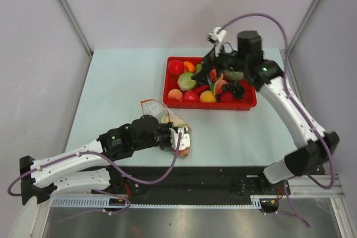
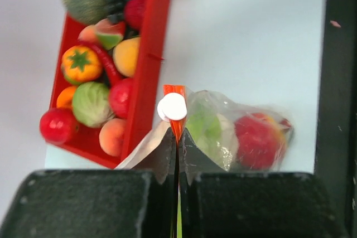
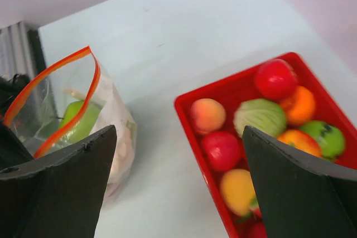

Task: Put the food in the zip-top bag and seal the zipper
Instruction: Adjust the zipper food storage bag at the center of the board.

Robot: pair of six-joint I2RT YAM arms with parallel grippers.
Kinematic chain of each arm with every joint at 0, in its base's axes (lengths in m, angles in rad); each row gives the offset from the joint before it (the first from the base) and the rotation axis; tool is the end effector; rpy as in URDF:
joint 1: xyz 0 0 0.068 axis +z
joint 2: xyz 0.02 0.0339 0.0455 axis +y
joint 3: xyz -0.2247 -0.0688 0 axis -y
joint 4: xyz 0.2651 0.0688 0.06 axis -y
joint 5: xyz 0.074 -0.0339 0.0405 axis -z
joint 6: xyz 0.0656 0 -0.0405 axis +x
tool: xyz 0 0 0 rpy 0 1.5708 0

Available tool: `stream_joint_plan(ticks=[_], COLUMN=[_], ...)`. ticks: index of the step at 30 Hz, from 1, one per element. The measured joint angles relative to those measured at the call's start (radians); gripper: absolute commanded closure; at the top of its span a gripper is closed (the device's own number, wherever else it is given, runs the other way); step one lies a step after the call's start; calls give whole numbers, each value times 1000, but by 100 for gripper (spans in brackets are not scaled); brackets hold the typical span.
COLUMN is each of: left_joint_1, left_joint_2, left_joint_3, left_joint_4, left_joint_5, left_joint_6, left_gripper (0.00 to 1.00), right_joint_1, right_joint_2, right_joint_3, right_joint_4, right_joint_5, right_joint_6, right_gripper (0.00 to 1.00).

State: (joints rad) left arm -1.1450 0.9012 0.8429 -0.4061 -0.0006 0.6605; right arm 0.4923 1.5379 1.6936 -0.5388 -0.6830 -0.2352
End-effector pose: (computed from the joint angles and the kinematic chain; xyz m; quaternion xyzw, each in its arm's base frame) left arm 0.1130 -0.2491 0.2716 0.6678 0.5272 -0.1258 0.5101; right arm 0.3162 0.2166 0.3918 -0.4530 0.6632 0.3429 0.4873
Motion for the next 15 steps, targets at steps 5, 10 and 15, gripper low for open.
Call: stream_joint_plan(ticks=[5, 10, 15], left_joint_1=[10, 10, 10], left_joint_2=[3, -2, -20], left_joint_3=[-25, -75, -79], left_joint_4=[134, 254, 274], left_joint_5=[-123, -198, -200], left_joint_6=[-97, -102, -102], left_gripper=[100, 100, 100], right_joint_1=[-51, -28, -11], right_joint_2=[-290, -393, -389], right_joint_3=[-238, -257, -351], right_joint_4=[56, -24, -94], right_joint_5=[4, -111, -202], right_joint_6=[-35, -84, -146], right_gripper=[3, 23, 29])
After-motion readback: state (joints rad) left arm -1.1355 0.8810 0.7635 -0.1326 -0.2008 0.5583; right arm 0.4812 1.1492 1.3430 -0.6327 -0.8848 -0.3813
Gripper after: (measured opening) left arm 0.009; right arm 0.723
